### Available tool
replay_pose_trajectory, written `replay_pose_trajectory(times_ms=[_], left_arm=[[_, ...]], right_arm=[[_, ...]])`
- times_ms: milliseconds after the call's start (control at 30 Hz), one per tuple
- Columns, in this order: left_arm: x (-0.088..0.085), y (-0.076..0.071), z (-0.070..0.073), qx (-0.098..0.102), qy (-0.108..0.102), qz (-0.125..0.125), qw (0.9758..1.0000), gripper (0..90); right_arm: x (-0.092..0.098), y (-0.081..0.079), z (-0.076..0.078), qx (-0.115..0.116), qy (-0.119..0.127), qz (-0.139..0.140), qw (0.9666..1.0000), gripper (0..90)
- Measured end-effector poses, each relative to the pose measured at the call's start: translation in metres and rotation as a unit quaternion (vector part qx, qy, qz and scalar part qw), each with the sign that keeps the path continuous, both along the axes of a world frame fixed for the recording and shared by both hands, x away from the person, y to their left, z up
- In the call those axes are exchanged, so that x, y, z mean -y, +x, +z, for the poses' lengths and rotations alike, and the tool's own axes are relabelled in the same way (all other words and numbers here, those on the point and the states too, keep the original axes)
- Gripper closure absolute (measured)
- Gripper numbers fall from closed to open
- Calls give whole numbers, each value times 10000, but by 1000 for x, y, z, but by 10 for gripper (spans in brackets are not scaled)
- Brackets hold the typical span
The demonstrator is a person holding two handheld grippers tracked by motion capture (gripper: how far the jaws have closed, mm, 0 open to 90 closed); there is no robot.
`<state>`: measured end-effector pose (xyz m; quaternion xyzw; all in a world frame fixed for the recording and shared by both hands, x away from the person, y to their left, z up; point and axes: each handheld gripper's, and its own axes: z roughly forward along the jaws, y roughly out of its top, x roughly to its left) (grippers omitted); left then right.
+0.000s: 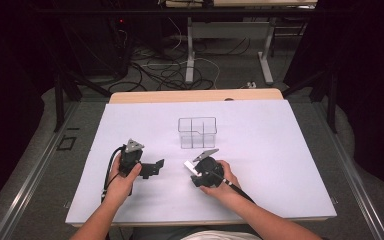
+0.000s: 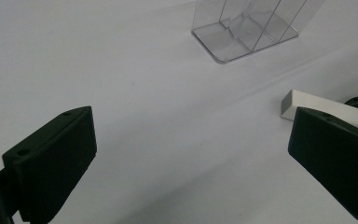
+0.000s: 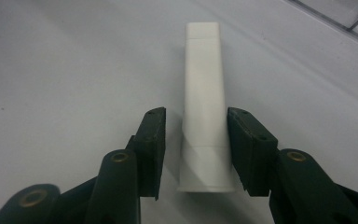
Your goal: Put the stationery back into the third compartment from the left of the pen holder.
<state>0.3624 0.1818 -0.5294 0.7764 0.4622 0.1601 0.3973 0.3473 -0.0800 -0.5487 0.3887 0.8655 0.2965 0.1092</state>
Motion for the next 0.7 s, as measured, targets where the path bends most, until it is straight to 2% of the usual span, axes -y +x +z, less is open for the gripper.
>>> replay_pose_trajectory(times_ms=[67,100,167,233,267,400,500,700], left_arm=[[0,0,0,8,6,-1,10000,9],[0,0,0,10,6,-5,10000,9],[0,0,0,9,8,-7,10000,9],[0,0,0,3,3,-3,10000,9],[0,0,0,-6,7,-2,10000,9],[1,0,0,0,9,-19,10000,9],[1,1,-1,-9,23,-19,10000,9],[0,1,-1,-17,6,-32,10000,9]], right_arm=[[-2,-1,-1,61,-22,-12,10000,583],[-1,-1,-1,110,-75,74,9999,584],[-1,-3,-1,111,-32,1,9999,595],[1,-2,-3,210,28,34,9998,610],[1,-3,-2,169,-19,28,9999,618],[2,-3,-4,304,35,-25,9995,661],[3,-3,-4,261,125,-75,9996,663],[4,-2,-4,205,152,-103,9996,666]])
